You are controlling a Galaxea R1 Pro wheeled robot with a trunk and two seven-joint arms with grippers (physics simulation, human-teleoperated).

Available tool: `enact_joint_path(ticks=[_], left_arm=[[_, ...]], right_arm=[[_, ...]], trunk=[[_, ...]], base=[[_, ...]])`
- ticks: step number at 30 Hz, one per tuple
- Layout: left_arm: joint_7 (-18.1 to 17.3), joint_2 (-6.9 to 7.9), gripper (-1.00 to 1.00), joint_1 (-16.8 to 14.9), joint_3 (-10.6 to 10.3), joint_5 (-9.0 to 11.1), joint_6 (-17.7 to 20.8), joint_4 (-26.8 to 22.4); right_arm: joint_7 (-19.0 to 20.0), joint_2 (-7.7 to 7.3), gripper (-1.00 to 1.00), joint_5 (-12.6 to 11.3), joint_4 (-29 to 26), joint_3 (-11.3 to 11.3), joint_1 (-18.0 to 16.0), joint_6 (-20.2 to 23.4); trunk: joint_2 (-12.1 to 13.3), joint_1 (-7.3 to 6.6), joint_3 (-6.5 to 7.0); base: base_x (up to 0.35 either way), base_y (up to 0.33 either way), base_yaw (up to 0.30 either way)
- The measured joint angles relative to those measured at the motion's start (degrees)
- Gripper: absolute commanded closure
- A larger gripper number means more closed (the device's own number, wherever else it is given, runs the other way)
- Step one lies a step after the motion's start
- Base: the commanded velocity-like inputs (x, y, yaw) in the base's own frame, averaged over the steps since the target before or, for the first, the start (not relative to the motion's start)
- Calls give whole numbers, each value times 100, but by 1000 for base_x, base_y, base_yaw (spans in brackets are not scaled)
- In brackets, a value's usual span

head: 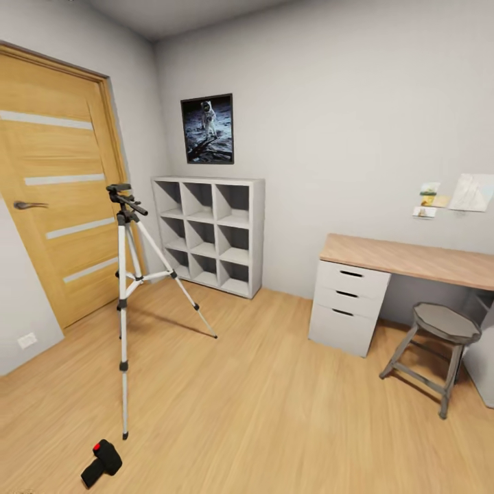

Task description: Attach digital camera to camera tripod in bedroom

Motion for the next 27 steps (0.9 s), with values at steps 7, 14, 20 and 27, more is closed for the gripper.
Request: enact_joint_path(ticks=[7,14,20,27], left_arm=[[0,0,-100,0,0,1,0,0],[4,0,-100,-1,0,4,0,0],[7,0,-100,-1,0,10,4,0],[5,0,-100,0,0,11,7,0]], right_arm=[[0,0,-100,0,0,0,0,-1],[0,-2,-100,-6,0,0,0,-5],[0,-7,-100,-8,0,0,0,-7],[0,-9,-100,-8,0,0,0,-6]], trunk=[[0,0,0],[0,0,0],[0,0,0],[0,0,0]], base=[[312,-97,229],[317,-46,50],[320,-8,9],[321,-1,1]])
